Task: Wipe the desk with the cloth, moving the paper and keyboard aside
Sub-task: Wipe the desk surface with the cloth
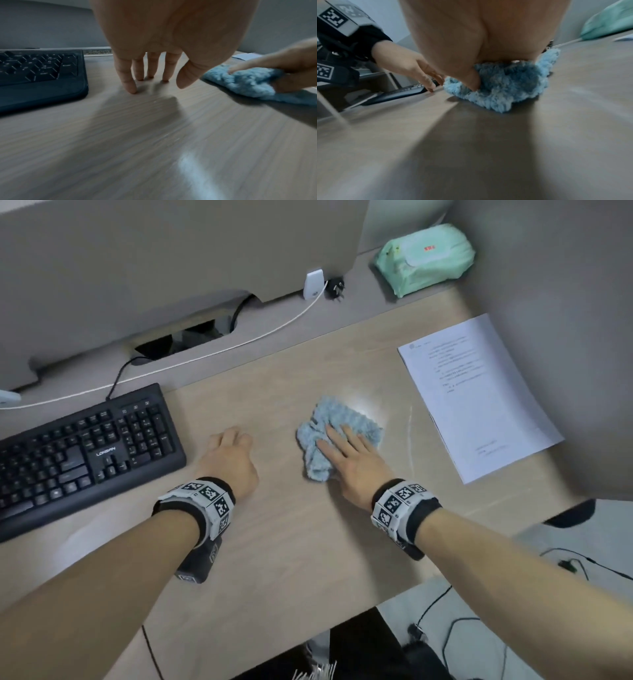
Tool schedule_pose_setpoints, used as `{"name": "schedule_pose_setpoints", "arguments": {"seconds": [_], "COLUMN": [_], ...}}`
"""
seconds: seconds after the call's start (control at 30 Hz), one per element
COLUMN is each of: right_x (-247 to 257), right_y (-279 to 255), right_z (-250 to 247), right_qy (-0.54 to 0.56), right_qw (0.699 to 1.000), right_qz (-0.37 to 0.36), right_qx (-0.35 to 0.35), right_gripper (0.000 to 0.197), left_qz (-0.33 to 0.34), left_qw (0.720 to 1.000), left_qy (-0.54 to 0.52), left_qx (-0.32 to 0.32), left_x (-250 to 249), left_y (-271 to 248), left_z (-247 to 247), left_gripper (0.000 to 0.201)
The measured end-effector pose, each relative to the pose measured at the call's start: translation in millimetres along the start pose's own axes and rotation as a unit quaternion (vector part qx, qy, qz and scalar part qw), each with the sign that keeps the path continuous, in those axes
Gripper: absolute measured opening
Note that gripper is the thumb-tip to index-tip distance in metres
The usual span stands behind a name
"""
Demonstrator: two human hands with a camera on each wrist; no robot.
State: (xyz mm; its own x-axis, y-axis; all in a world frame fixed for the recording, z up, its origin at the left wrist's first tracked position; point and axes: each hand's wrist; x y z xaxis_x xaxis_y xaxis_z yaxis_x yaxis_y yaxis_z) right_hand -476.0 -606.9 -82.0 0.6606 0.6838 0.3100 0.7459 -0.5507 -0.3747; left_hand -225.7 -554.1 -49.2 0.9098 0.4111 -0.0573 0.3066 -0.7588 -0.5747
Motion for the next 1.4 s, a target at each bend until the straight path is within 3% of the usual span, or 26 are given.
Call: {"name": "schedule_pose_setpoints", "arguments": {"seconds": [0.1, 0.2, 0.3, 0.37, 0.47, 0.57, 0.63, 0.73, 0.8, 0.93, 1.03, 1.23, 1.33, 1.4], "right_x": [-17, -20, -22, -23, -19, -1, 15, 35, 30, 3, 24, 113, 108, 87], "right_y": [-38, -75, -118, -136, -124, -89, -82, -117, -150, -175, -155, -165, -187, -197], "right_z": [8, 19, 37, 47, 50, 40, 40, 63, 72, 73, 73, 114, 124, 119], "right_qy": [0.046, 0.041, 0.034, 0.037, 0.055, 0.076, 0.074, 0.061, 0.059, 0.094, 0.114, 0.068, 0.025, 0.017], "right_qw": [0.995, 0.989, 0.979, 0.974, 0.966, 0.962, 0.972, 0.989, 0.992, 0.969, 0.951, 0.992, 0.998, 0.997], "right_qz": [0.089, 0.131, 0.187, 0.216, 0.244, 0.25, 0.208, 0.116, 0.096, 0.211, 0.266, 0.068, 0.003, 0.01], "right_qx": [-0.024, -0.048, -0.067, -0.064, -0.072, -0.084, -0.077, -0.061, -0.057, -0.081, -0.109, -0.08, -0.057, -0.075], "right_gripper": [0.077, 0.078, 0.073, 0.072, 0.073, 0.072, 0.07, 0.071, 0.067, 0.072, 0.074, 0.084, 0.088, 0.086], "left_qz": [-0.026, -0.041, 0.021, 0.068, 0.113, 0.111, 0.096, 0.088, 0.088, 0.085, 0.093, 0.169, 0.189, 0.182], "left_qw": [0.999, 0.998, 0.997, 0.996, 0.993, 0.993, 0.994, 0.994, 0.994, 0.994, 0.991, 0.979, 0.977, 0.979], "left_qy": [-0.011, -0.015, 0.005, 0.012, 0.016, 0.027, 0.036, 0.047, 0.046, 0.058, 0.062, 0.069, 0.056, 0.072], "left_qx": [-0.015, -0.036, -0.072, -0.057, -0.04, -0.021, -0.023, -0.033, -0.035, -0.045, -0.075, -0.086, -0.075, -0.063], "left_x": [-7, -19, -33, -41, -50, -56, -58, -65, -68, -68, -66, -57, -56, -57], "left_y": [3, 2, -3, -9, -19, -24, -26, -28, -27, -26, -32, -51, -57, -59], "left_z": [-4, -3, 7, 14, 23, 37, 42, 44, 43, 46, 52, 68, 73, 78], "left_gripper": [0.044, 0.044, 0.053, 0.058, 0.059, 0.061, 0.061, 0.059, 0.056, 0.056, 0.056, 0.055, 0.059, 0.061]}}
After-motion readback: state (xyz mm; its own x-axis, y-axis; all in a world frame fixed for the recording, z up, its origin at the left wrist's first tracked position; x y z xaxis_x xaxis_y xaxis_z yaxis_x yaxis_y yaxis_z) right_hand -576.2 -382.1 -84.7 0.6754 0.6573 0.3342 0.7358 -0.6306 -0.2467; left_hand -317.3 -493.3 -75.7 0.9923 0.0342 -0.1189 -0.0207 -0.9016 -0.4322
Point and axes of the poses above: each hand's wrist, its own y-axis towards the middle knuckle, its own z-axis out of the palm, x = y × z, and after that the axes turned 8 degrees about -z, right-handed
